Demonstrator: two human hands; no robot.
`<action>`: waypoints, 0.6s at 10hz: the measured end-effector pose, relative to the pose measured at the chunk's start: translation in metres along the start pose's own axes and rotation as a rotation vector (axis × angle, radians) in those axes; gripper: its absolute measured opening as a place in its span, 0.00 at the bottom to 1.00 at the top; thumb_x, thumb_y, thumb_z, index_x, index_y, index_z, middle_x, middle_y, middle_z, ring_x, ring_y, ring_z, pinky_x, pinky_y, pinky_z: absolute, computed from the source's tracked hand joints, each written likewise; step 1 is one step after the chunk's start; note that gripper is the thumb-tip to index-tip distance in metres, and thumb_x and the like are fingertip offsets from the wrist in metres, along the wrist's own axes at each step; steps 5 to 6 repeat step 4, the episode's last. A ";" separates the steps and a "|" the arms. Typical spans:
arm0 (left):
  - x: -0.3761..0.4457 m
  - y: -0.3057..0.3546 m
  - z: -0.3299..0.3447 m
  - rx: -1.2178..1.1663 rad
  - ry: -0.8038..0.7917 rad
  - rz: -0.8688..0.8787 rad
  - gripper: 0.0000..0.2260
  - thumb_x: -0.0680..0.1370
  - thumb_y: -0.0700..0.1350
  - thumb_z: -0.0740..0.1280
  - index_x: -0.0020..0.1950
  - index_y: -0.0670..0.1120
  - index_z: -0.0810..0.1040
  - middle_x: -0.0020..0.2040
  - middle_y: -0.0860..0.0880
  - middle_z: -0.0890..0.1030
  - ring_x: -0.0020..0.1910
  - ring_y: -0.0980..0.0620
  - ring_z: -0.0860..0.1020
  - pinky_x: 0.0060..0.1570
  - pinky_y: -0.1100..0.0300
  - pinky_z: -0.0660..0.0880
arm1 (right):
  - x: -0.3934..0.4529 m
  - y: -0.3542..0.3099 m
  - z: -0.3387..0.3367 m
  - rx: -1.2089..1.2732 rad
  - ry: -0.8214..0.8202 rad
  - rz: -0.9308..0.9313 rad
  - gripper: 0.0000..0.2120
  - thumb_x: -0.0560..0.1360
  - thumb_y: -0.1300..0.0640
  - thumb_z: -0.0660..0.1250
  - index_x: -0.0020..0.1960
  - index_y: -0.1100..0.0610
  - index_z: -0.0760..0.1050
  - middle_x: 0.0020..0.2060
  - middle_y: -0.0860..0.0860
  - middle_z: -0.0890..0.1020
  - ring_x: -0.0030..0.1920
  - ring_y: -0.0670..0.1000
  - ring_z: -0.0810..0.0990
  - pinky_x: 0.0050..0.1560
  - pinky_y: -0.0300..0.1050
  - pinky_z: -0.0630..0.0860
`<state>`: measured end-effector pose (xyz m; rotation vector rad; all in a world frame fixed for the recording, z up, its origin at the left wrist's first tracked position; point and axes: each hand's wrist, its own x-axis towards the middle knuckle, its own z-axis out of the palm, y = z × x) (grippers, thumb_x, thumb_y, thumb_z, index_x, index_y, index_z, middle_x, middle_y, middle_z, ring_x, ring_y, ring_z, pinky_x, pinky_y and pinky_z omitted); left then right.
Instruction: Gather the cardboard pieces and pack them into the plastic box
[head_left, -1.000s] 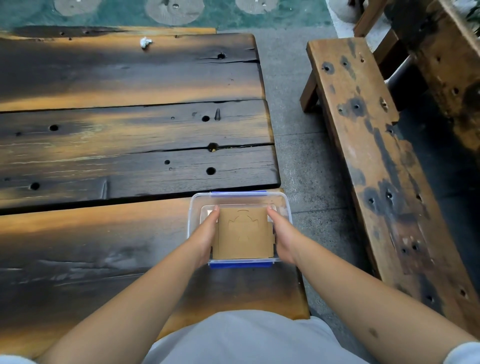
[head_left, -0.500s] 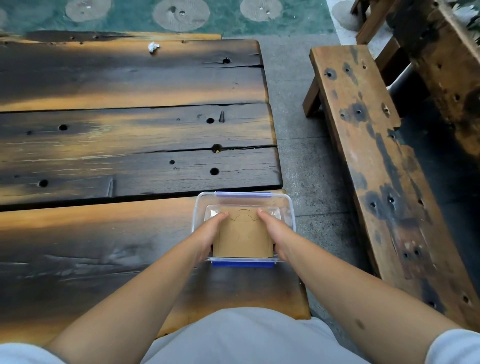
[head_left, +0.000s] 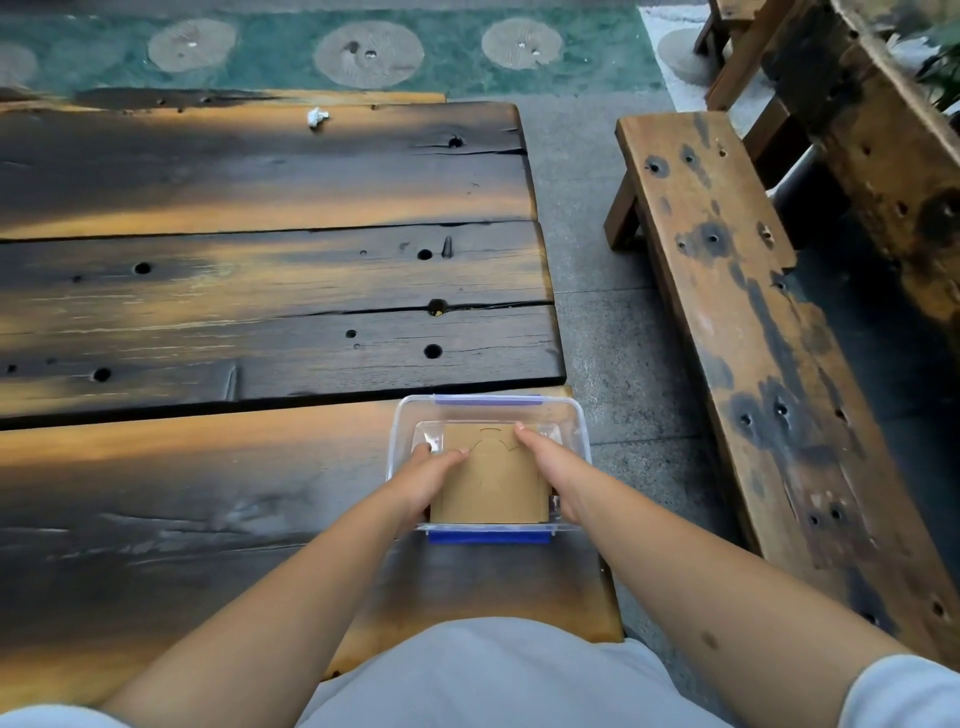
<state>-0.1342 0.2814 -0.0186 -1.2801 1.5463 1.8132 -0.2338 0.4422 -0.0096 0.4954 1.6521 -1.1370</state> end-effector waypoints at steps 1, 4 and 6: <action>-0.007 0.005 0.000 0.139 0.089 0.098 0.37 0.74 0.59 0.67 0.76 0.49 0.54 0.72 0.49 0.68 0.60 0.49 0.72 0.55 0.57 0.68 | -0.010 -0.003 -0.002 -0.023 0.037 -0.033 0.38 0.68 0.30 0.66 0.71 0.48 0.65 0.70 0.52 0.73 0.69 0.55 0.71 0.72 0.56 0.63; -0.060 0.035 -0.011 0.707 0.466 0.599 0.38 0.74 0.62 0.63 0.77 0.48 0.52 0.79 0.44 0.45 0.77 0.44 0.45 0.73 0.48 0.52 | -0.061 -0.004 -0.004 -0.822 0.352 -0.659 0.37 0.71 0.33 0.63 0.74 0.49 0.62 0.75 0.51 0.65 0.74 0.53 0.63 0.69 0.50 0.63; -0.060 0.035 -0.011 0.707 0.466 0.599 0.38 0.74 0.62 0.63 0.77 0.48 0.52 0.79 0.44 0.45 0.77 0.44 0.45 0.73 0.48 0.52 | -0.061 -0.004 -0.004 -0.822 0.352 -0.659 0.37 0.71 0.33 0.63 0.74 0.49 0.62 0.75 0.51 0.65 0.74 0.53 0.63 0.69 0.50 0.63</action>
